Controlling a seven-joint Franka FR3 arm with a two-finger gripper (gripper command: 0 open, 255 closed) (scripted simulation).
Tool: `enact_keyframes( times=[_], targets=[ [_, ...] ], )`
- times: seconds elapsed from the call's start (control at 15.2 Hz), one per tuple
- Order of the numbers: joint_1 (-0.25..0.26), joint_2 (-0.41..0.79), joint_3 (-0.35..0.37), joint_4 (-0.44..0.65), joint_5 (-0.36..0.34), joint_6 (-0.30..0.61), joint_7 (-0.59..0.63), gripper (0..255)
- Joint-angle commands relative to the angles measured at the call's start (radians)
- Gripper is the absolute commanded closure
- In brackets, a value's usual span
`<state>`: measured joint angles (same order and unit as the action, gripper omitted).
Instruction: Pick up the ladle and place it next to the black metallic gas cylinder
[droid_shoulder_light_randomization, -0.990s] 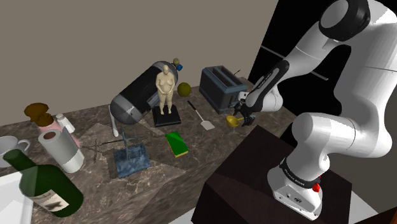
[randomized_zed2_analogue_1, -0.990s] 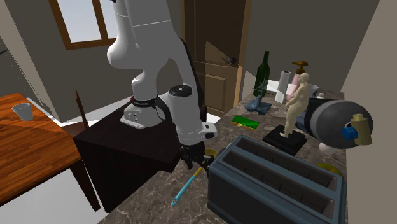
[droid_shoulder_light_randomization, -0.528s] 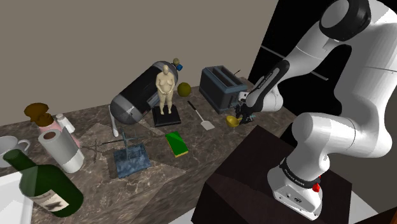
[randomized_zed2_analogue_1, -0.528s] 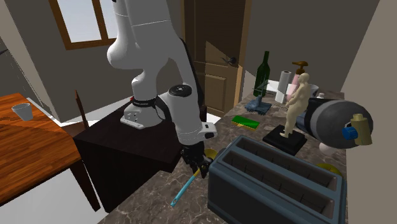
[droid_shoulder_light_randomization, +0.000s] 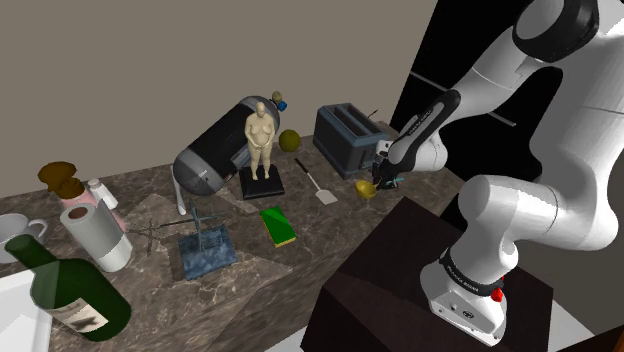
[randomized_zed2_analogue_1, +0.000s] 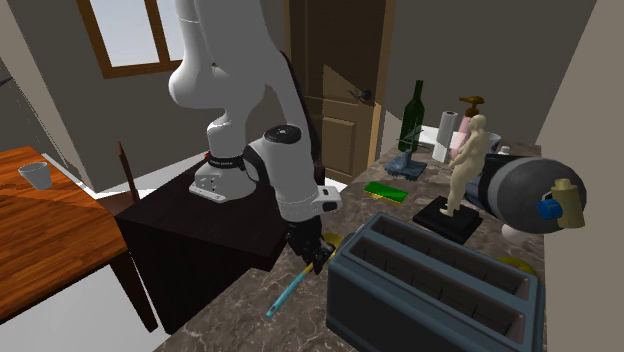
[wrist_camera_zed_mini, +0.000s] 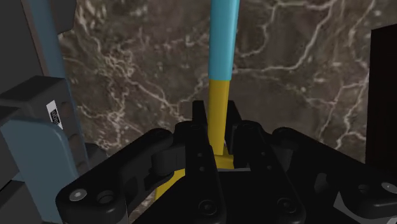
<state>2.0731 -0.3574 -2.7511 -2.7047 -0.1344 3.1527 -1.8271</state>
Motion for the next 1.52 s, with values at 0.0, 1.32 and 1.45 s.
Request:
enact_keyframes(
  times=[0.0,1.32,1.45],
  targets=[
    [-0.043,0.031,0.047,-0.007,0.008,-0.027,-0.002,255],
    [-0.478,0.492,0.630,-0.018,0.727,-0.425,-0.484,255],
    [-0.453,0.543,0.606,-0.012,0.764,-0.475,-0.506,255]
  ],
)
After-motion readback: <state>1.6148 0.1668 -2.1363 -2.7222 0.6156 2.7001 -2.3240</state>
